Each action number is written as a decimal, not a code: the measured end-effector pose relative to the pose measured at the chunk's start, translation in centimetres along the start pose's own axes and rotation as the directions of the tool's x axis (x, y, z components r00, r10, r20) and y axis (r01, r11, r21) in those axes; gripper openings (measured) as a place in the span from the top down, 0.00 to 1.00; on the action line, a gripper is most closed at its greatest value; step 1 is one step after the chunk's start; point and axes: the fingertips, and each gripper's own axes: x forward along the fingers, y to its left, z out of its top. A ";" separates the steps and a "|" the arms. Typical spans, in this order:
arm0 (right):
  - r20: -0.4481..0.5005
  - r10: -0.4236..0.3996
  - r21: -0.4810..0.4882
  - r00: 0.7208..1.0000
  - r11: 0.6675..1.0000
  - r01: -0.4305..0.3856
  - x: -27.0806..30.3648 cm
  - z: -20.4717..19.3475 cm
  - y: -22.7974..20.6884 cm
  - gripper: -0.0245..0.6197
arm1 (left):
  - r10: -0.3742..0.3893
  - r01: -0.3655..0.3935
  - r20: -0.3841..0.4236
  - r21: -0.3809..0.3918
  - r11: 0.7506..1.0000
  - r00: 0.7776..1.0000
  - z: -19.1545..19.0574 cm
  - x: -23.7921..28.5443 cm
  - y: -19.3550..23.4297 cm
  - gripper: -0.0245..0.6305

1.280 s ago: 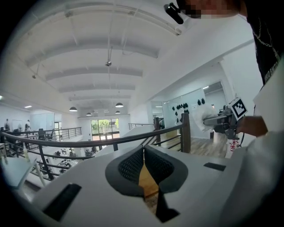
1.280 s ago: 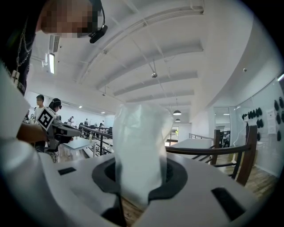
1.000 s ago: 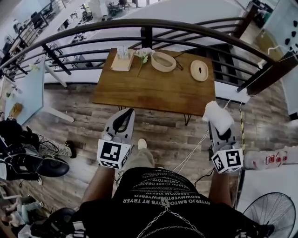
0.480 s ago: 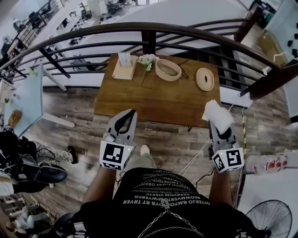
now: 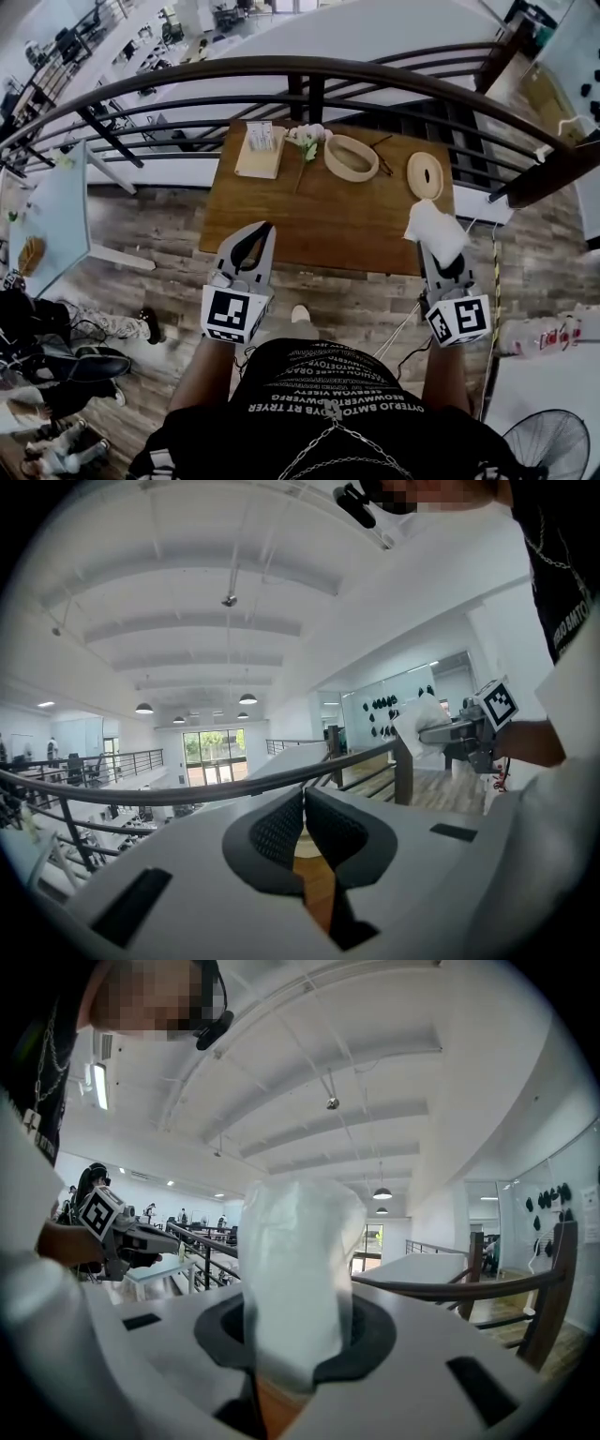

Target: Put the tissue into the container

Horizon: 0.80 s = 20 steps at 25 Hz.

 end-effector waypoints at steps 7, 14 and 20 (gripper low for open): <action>0.007 -0.023 -0.014 1.000 1.000 0.023 3.2 1.2 1.5 0.78 | -0.034 0.034 0.032 0.001 0.999 0.999 0.4 1.6 3.6 0.92; -0.011 -0.031 -0.044 0.999 0.999 0.031 4.7 1.9 3.1 0.78 | -0.072 0.072 0.014 -0.024 0.997 0.997 -1.3 2.5 5.3 0.92; -0.018 -0.067 -0.070 0.998 0.995 0.066 4.6 2.9 2.7 0.78 | -0.098 0.099 0.034 -0.034 0.994 0.995 -1.2 3.1 5.7 0.92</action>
